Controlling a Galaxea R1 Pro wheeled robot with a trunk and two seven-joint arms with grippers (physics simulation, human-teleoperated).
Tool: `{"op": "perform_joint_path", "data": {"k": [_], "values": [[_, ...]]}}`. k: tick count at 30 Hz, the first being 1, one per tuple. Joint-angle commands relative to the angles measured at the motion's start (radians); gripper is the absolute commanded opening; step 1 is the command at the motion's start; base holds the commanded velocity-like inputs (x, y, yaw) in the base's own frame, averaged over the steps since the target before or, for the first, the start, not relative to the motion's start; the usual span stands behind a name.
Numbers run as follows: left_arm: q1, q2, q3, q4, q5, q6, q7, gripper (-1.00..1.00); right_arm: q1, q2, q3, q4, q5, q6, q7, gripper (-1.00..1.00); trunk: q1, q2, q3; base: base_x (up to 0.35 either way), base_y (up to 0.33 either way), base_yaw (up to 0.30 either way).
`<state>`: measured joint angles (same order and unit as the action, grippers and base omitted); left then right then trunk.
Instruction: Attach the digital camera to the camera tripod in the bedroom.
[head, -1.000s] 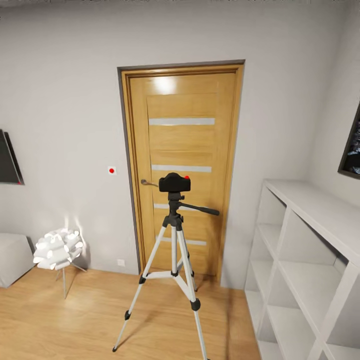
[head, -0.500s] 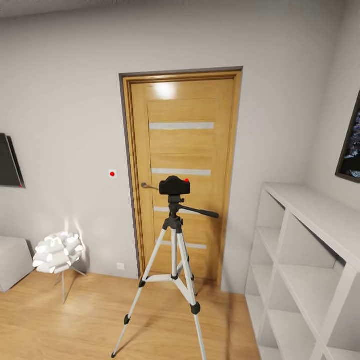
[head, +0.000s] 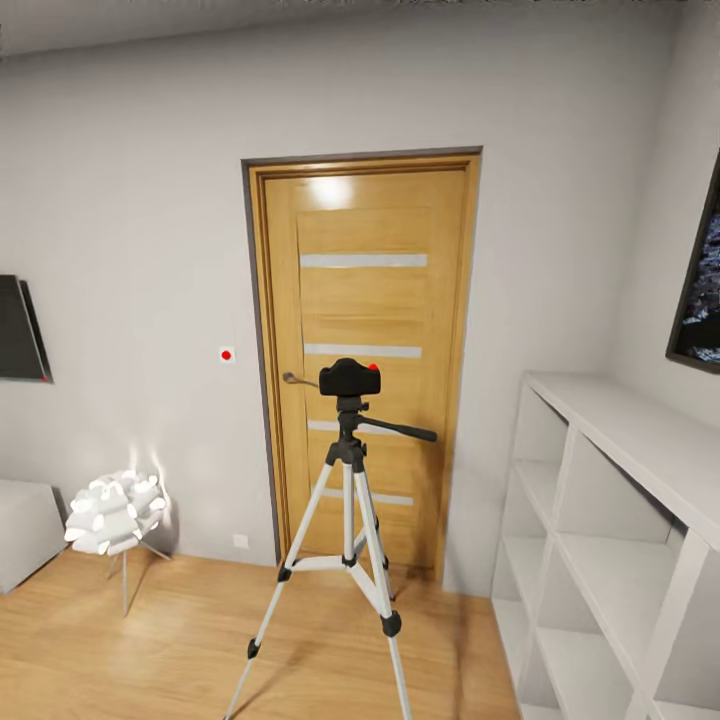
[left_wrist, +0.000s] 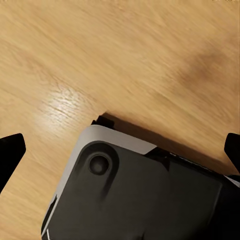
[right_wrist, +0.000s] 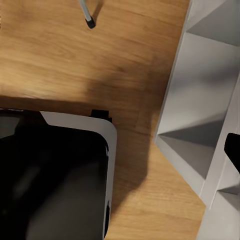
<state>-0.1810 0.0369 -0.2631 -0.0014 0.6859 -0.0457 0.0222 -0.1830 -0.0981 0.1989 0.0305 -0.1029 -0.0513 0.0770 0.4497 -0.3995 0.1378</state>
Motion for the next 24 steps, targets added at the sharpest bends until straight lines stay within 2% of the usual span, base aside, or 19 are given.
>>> {"op": "perform_joint_path", "data": {"k": [1,12,24], "values": [[0.000,0.000,-0.008,0.000,0.006,-0.002,0.002,1.00,-0.001,0.000,0.008,0.003,-0.011,-0.005,0.005,1.00,0.000,-0.001,0.001,0.000,0.000,0.000],[0.000,0.000,-0.008,0.000,0.005,-0.001,0.002,1.00,-0.001,0.000,0.008,0.003,-0.011,-0.005,0.006,1.00,0.000,-0.001,0.018,0.000,0.000,0.000],[0.000,0.002,-0.007,-0.002,0.005,-0.001,0.004,1.00,-0.001,-0.003,0.010,0.001,-0.007,-0.002,0.006,1.00,0.000,-0.001,0.021,0.000,0.000,0.000]]}}
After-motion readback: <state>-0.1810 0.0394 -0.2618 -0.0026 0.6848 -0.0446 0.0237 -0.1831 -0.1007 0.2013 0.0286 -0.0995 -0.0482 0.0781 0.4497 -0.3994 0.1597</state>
